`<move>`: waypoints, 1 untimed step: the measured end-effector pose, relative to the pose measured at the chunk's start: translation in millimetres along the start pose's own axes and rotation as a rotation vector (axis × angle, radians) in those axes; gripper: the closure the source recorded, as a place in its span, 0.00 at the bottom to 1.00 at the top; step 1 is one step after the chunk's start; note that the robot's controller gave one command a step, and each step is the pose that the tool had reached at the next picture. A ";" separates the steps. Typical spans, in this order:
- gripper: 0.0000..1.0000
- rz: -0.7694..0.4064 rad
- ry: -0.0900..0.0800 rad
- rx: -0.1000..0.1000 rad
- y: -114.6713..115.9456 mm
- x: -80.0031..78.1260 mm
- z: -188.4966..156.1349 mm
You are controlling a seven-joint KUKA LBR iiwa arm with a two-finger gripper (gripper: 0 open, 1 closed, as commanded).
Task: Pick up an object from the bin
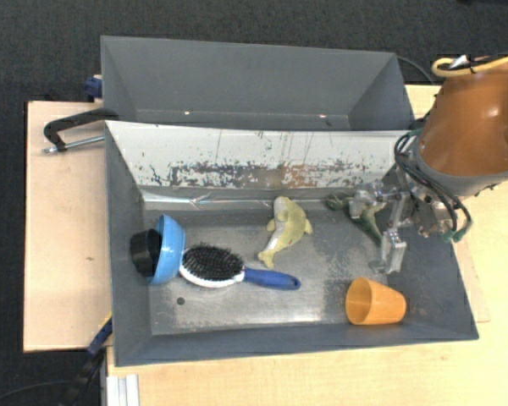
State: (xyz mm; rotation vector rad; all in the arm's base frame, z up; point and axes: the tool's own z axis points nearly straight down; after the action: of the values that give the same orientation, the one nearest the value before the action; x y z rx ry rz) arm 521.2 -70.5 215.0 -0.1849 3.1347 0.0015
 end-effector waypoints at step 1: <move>0.00 -0.337 0.004 -0.001 -17.2 26.3 91.4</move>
Offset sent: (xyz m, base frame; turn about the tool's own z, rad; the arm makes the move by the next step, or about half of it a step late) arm -0.0240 -0.0210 -0.0914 -0.3386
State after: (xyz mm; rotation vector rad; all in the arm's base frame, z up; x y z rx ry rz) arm 497.2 -90.5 123.5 -0.7092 3.0625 0.0031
